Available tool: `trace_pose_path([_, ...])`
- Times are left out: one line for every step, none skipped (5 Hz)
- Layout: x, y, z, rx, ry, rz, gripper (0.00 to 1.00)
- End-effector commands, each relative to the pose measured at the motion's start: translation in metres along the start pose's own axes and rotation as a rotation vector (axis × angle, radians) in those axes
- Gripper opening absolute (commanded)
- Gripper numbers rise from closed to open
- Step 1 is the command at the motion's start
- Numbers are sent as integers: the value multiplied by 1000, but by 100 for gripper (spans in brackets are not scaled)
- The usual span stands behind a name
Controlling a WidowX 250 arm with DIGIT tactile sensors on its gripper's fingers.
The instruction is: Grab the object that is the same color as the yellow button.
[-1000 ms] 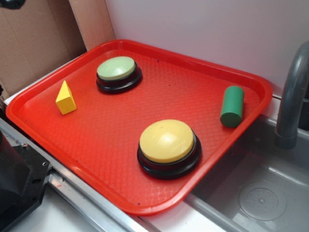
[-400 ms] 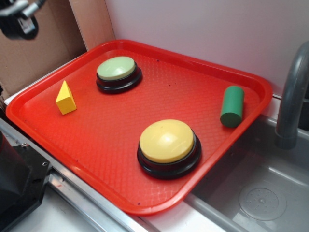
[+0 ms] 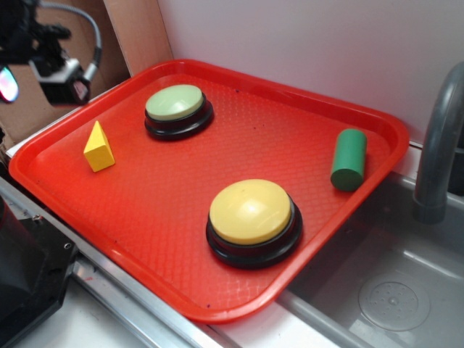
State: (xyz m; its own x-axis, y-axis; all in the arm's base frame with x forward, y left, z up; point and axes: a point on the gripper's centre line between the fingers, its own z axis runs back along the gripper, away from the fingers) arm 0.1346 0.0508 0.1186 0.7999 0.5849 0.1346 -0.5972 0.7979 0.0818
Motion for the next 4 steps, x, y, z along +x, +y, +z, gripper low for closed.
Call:
trace_pose_path([33, 11, -47, 45, -35, 161, 100])
trace_pose_path([37, 7, -71, 71, -23, 149, 100])
trace_pose_path([41, 5, -84, 3, -42, 136, 100])
trace_pose_path([49, 5, -91, -19, -91, 145, 100])
